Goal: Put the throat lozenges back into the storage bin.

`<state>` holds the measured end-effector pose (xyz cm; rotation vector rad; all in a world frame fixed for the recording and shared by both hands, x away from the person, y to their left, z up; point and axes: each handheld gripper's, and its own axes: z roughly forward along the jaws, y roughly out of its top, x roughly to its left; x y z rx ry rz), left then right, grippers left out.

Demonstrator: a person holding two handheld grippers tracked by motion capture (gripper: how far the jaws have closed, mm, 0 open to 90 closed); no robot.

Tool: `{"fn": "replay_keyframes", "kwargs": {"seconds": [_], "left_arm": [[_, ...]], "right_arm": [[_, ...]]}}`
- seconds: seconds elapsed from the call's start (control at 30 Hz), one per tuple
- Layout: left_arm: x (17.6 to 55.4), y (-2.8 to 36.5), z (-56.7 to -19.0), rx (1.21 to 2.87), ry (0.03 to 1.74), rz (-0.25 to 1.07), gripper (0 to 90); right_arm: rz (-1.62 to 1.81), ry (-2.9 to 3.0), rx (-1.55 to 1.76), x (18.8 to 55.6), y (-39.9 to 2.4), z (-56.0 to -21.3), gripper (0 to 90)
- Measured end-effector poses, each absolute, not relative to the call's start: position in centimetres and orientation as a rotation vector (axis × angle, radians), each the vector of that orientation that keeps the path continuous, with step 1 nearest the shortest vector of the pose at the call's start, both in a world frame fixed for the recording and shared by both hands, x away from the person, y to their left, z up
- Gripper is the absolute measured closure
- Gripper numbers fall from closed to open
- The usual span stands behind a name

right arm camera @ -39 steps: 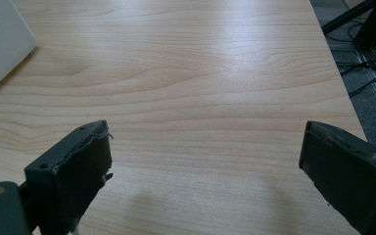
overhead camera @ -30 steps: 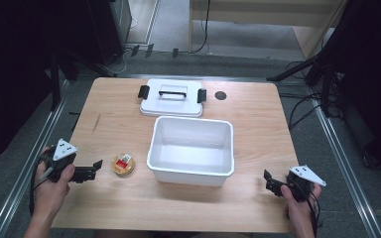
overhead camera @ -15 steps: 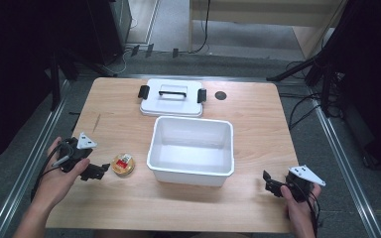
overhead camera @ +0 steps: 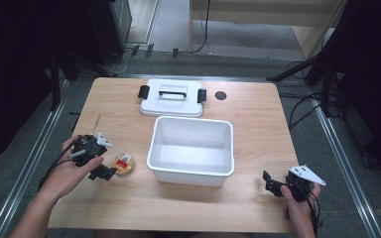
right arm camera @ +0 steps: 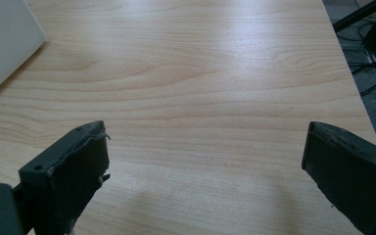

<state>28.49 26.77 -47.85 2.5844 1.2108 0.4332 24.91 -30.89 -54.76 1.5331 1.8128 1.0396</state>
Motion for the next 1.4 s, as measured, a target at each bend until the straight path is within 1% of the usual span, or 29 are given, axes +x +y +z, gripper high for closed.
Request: {"fn": "replay_keyframes", "kwargs": {"seconds": [0.2,0.33,0.53,0.83,1.07,1.2,1.27,1.33,1.4], "left_arm": [[29.2,25.7,-48.2,2.655,1.166,0.413,0.0],[29.7,25.1,-48.4,2.688,1.141,0.372,0.0],[30.2,24.1,-49.1,2.725,1.138,0.35,0.0],[30.9,22.9,-50.2,2.768,1.143,0.263,0.3],[31.4,22.1,-50.9,2.768,1.164,0.249,6.4],[31.5,21.7,-51.3,2.791,1.167,0.214,9.1],[31.5,21.6,-51.4,2.788,1.179,0.233,13.0],[31.6,21.8,-51.3,2.793,1.187,0.218,15.8],[31.6,22.0,-51.3,2.783,1.192,0.203,20.5]], "right_arm": [[1.04,1.814,1.535,24.9,-30.9,-54.8,3.7],[1.042,1.813,1.537,24.9,-30.9,-54.8,3.6],[1.044,1.816,1.537,25.0,-31.0,-54.8,3.7],[1.044,1.819,1.536,25.0,-31.0,-54.8,3.9],[1.043,1.82,1.545,25.0,-31.0,-54.8,3.9],[1.045,1.821,1.545,25.0,-31.0,-54.8,3.9],[1.046,1.822,1.545,25.0,-31.0,-54.8,3.9],[1.047,1.823,1.547,25.0,-31.0,-54.8,3.9],[1.048,1.823,1.548,25.0,-31.0,-54.8,4.0]]}}
